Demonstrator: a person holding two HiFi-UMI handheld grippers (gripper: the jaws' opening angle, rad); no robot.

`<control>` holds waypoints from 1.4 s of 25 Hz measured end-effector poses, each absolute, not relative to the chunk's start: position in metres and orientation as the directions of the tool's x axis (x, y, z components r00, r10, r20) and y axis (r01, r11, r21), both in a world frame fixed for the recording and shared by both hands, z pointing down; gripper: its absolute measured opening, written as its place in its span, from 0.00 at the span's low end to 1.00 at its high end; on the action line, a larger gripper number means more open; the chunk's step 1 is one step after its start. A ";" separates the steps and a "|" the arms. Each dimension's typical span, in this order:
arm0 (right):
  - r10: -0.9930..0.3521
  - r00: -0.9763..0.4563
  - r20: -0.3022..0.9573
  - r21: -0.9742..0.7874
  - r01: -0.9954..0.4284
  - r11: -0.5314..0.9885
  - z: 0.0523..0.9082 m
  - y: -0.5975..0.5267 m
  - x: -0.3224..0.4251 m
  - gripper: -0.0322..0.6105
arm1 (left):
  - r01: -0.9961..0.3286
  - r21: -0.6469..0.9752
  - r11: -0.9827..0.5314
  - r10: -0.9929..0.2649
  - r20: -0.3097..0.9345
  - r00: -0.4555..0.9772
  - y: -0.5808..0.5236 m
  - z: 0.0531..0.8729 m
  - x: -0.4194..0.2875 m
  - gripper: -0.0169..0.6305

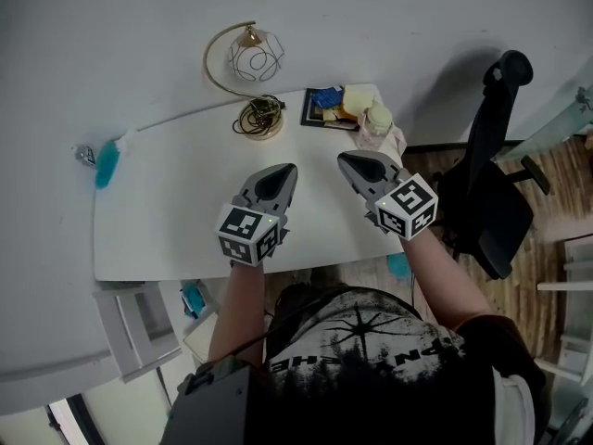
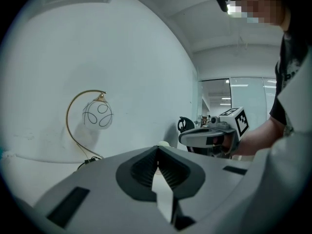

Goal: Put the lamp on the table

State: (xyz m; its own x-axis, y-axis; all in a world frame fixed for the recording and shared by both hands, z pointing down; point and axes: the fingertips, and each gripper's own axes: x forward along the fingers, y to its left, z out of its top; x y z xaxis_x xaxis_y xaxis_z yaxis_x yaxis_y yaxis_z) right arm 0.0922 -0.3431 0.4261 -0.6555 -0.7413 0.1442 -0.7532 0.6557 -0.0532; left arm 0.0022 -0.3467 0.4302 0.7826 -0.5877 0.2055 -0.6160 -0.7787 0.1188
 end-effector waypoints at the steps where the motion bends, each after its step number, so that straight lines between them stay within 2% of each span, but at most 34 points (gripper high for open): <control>1: -0.742 -0.654 0.146 -0.053 -0.754 0.654 0.427 -0.337 0.096 0.08 | -0.612 0.118 -0.782 -0.583 0.207 0.786 -0.340 0.432 0.008 0.05; 11: -0.743 -0.655 0.139 -0.047 -0.754 0.656 0.429 -0.304 0.124 0.08 | -0.587 0.108 -0.802 -0.556 0.223 0.801 -0.302 0.437 0.043 0.05; 35: -0.729 -0.672 0.130 -0.005 -0.736 0.677 0.432 -0.283 0.124 0.08 | -0.567 0.074 -0.820 -0.533 0.263 0.805 -0.281 0.437 0.055 0.05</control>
